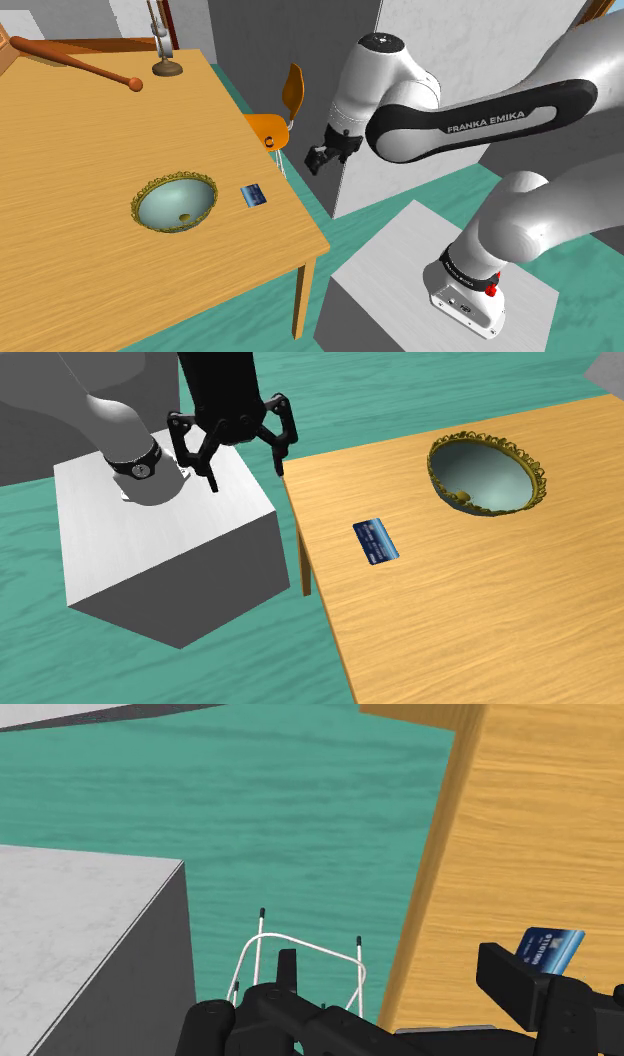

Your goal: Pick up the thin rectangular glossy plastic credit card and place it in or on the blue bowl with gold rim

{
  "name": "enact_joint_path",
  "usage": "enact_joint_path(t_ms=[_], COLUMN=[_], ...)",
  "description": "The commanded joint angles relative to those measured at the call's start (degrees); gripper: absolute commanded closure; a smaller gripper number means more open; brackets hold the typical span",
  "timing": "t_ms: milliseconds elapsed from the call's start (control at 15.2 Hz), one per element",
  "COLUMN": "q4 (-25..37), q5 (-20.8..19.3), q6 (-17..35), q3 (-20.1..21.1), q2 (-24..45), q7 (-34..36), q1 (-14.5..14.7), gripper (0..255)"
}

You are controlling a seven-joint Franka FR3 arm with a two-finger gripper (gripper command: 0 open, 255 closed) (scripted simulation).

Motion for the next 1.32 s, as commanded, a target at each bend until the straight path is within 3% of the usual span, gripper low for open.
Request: enact_joint_path(t_ms=[0, 198, 396, 528, 726, 792, 924, 1254], q4=[1.11, 3.66, 7.35, 10.6, 16.97, 19.42, 24.36, 26.5], q5=[-1.99, -7.23, -16.02, -24.58, -41.84, -47.86, -57.85, -63.56], q6=[4.83, 10.48, 14.57, 15.86, 13.97, 12.19, 8.12, 7.43], q3=[3.49, 9.59, 16.84, 22.2, 28.92, 29.89, 28.99, 26.02], q2=[3.99, 9.95, 16.42, 21.36, 30.98, 34.74, 41.81, 46.53], q7=[4.23, 12.02, 22.09, 30.54, 45.72, 50.61, 58.4, 61.78], q1=[-1.71, -5.55, -11.32, -15.96, -21.15, -21.26, -18.3, -15.73], gripper=[0, 0, 0, 0, 0, 0, 0, 0])
